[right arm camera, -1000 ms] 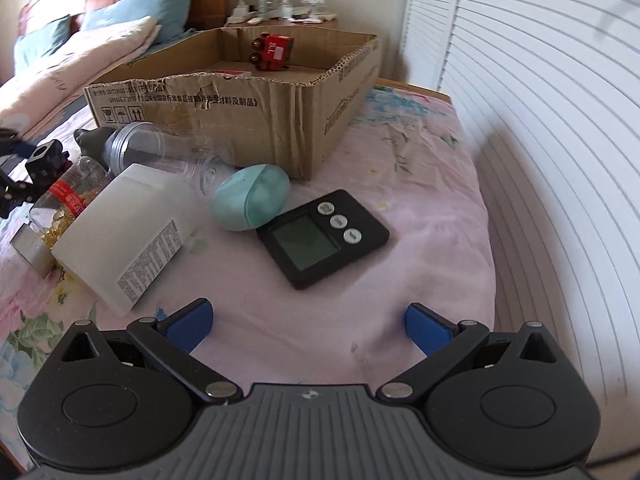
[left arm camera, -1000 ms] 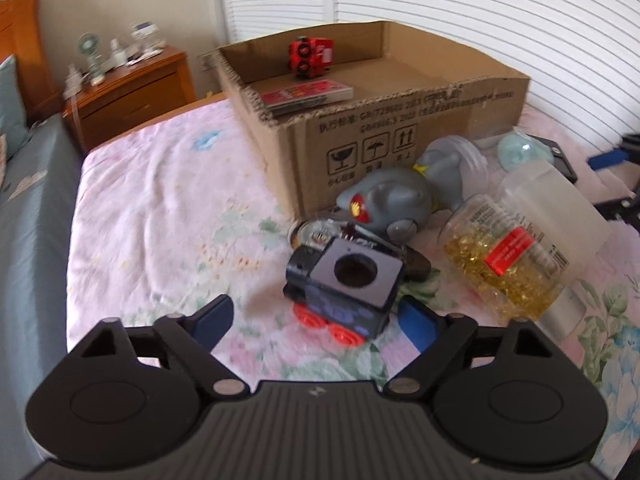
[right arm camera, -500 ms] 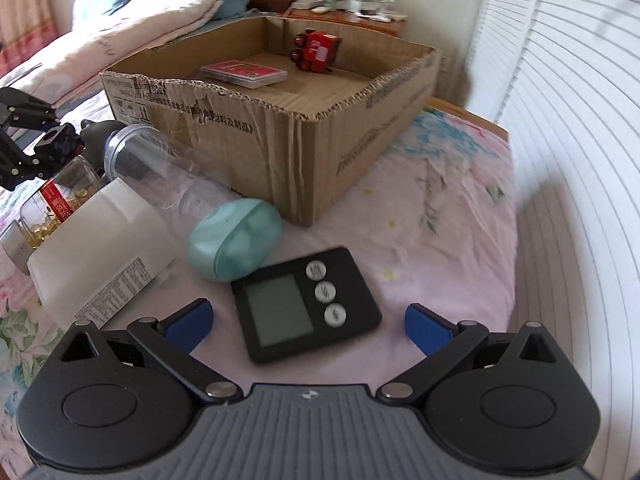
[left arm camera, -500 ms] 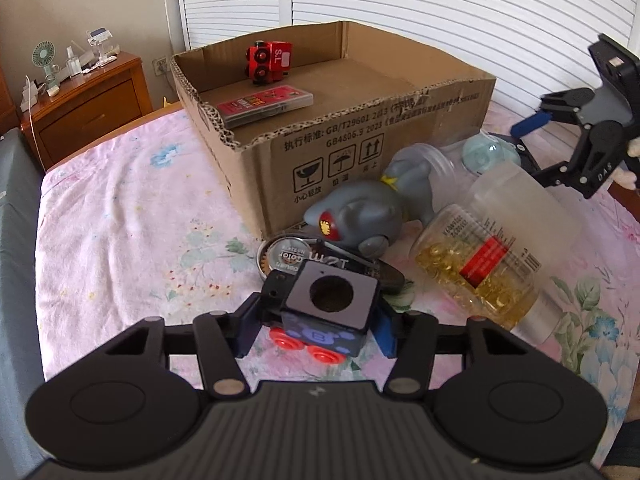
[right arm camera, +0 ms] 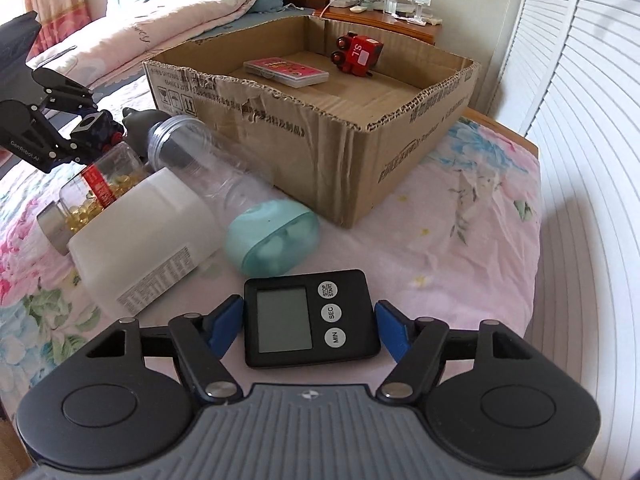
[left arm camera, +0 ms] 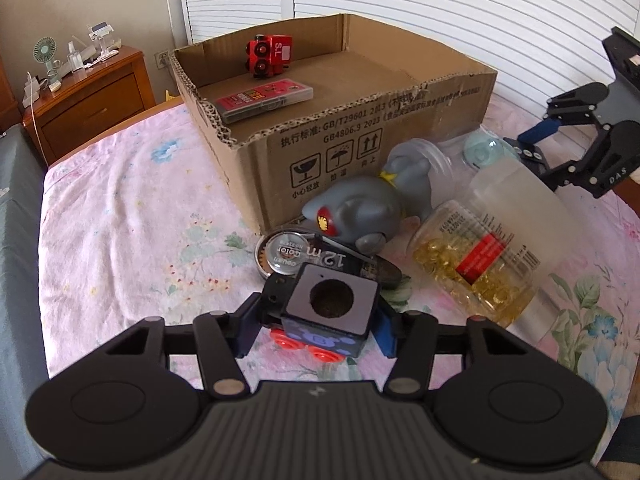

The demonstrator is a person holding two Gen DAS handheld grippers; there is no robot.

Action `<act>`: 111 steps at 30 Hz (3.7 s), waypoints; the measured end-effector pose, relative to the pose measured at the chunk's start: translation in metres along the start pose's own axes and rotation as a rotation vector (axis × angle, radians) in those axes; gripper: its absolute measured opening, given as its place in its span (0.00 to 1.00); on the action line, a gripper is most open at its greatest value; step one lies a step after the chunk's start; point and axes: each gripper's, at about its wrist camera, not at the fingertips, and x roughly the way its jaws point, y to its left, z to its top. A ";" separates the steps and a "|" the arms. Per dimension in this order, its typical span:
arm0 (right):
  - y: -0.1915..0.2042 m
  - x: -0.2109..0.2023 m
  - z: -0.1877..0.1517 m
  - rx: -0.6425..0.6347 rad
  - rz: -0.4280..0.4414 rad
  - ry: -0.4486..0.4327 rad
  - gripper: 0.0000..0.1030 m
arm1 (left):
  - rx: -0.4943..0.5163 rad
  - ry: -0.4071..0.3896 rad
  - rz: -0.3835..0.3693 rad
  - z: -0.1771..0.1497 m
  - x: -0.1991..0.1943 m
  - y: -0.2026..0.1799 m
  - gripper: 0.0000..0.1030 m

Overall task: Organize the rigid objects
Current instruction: 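Grasp the dark toy car with the left tool while the right tool grasps the black timer, then carry both items into the box and open the left tool to drop the car, then lower the black timer into the box and open the right tool, then move both tools back toward the white plastic box and tape dispenser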

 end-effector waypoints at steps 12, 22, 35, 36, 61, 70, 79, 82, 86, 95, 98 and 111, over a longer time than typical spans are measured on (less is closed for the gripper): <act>0.013 -0.024 0.000 -0.002 -0.016 -0.011 0.73 | 0.013 0.015 0.038 0.002 -0.025 -0.008 0.53; 0.028 -0.060 0.020 -0.050 -0.035 -0.084 0.73 | 0.017 -0.008 0.028 0.021 -0.058 -0.017 0.53; 0.041 -0.083 0.077 -0.125 -0.038 -0.223 0.73 | 0.060 -0.139 0.051 0.114 -0.065 -0.023 0.53; 0.042 -0.083 0.082 -0.129 -0.038 -0.230 0.73 | 0.056 -0.143 0.051 0.121 -0.062 -0.022 0.53; 0.048 -0.048 0.131 -0.093 -0.072 -0.202 0.73 | -0.229 -0.187 0.155 0.059 -0.071 -0.020 0.94; 0.028 -0.016 0.158 0.014 -0.136 -0.156 0.73 | -0.262 -0.193 0.245 0.039 -0.083 -0.029 0.95; -0.003 0.023 0.190 0.137 -0.223 -0.110 0.73 | -0.278 -0.200 0.277 0.024 -0.087 -0.026 0.95; -0.010 0.032 0.198 0.170 -0.261 -0.102 0.77 | -0.286 -0.203 0.274 0.023 -0.088 -0.024 0.95; -0.011 0.031 0.202 0.183 -0.302 -0.122 0.99 | -0.294 -0.207 0.267 0.021 -0.089 -0.023 0.95; 0.000 0.017 0.197 0.191 -0.323 -0.106 1.00 | -0.293 -0.202 0.258 0.019 -0.091 -0.028 0.95; 0.004 0.010 0.190 0.202 -0.315 -0.105 1.00 | -0.294 -0.197 0.263 0.019 -0.093 -0.031 0.95; 0.039 -0.017 0.132 0.295 -0.317 -0.123 1.00 | -0.317 -0.156 0.296 0.007 -0.094 -0.033 0.96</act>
